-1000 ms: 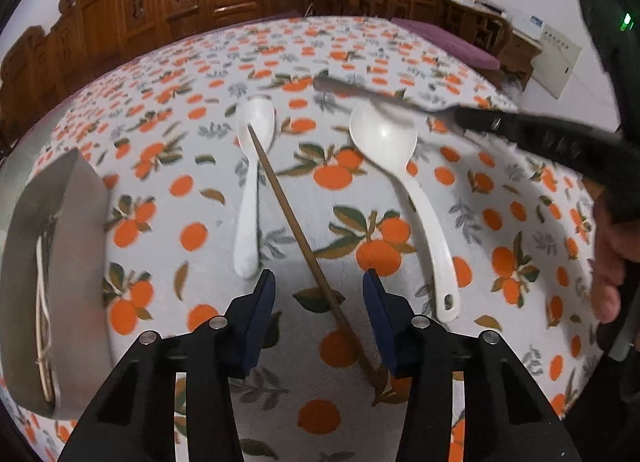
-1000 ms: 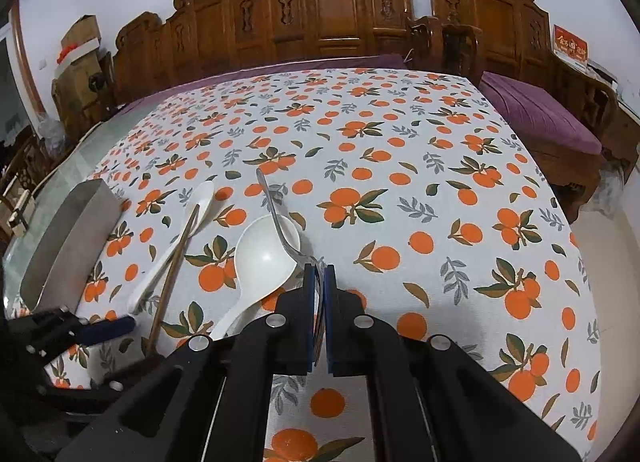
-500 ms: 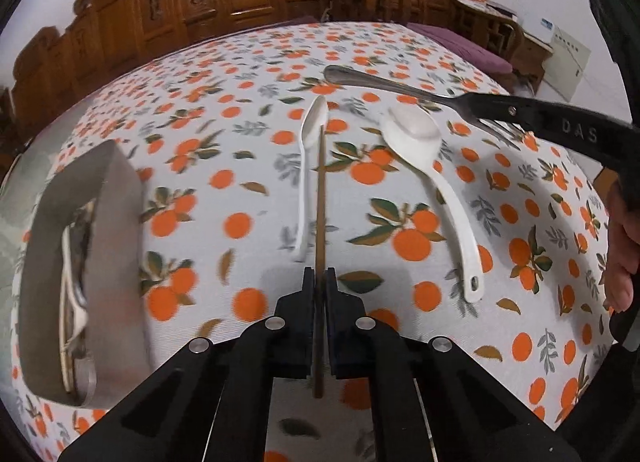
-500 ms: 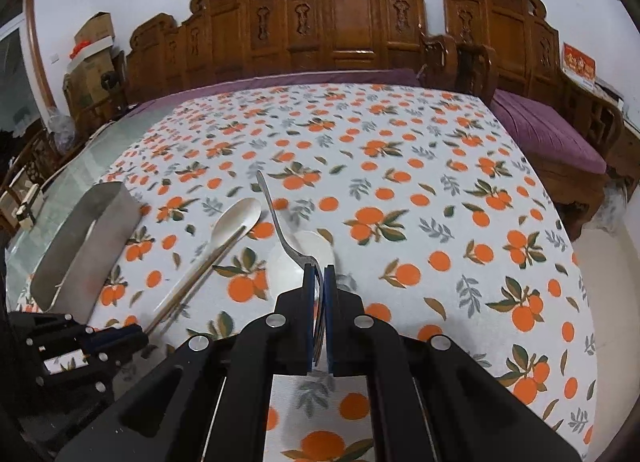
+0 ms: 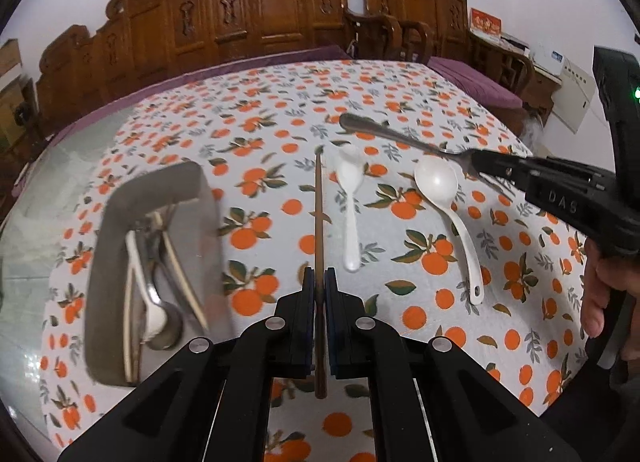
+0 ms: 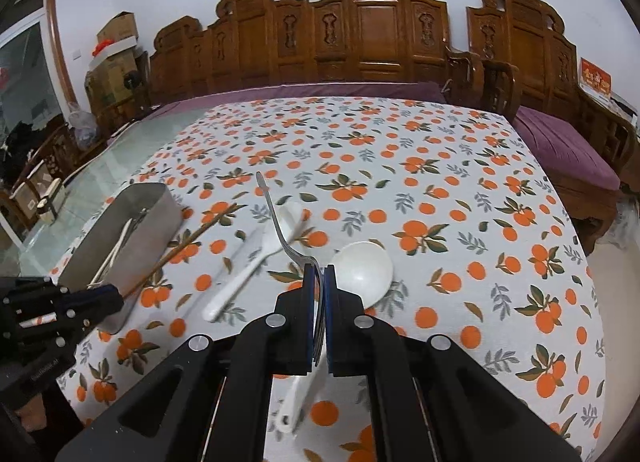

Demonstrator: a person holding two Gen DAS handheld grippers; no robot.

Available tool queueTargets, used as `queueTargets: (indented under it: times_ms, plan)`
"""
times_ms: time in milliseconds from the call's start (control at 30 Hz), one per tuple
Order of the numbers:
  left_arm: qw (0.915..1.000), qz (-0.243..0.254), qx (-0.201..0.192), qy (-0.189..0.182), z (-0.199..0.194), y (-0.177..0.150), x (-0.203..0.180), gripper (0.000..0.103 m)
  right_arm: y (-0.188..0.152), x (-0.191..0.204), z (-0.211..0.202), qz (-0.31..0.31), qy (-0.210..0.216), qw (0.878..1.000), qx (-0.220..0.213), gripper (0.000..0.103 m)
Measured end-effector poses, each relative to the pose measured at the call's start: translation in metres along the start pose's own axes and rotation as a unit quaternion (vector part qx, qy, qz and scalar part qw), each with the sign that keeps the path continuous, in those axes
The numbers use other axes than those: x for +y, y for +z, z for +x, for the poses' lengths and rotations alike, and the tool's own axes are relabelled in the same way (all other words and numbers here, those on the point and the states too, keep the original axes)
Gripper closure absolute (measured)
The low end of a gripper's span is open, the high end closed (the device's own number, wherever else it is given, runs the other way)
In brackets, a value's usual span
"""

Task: Organize utensils
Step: 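Carry the chopstick into the grey tray with the left gripper while the right carries the fork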

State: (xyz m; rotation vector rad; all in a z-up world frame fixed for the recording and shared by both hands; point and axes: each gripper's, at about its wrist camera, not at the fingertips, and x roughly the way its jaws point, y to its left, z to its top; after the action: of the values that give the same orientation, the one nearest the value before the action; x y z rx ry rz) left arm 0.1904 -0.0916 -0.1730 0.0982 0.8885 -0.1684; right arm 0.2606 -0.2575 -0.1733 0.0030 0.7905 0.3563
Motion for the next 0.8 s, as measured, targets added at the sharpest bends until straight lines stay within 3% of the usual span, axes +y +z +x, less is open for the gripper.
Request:
queueTargets:
  times_ms: [333,800]
  plan:
    - [0.9995,-0.015,-0.018,0.021,-0.029,-0.001,0.038,0.099,-0.001,0.039,-0.009,-0.027,0.026,0.999,-0.002,0.097]
    - [0.9974,-0.047,-0.008,0.053,-0.036,-0.008,0.098,0.099,0.000,0.072,-0.016,-0.054,0.053,0.997,-0.008,0.097]
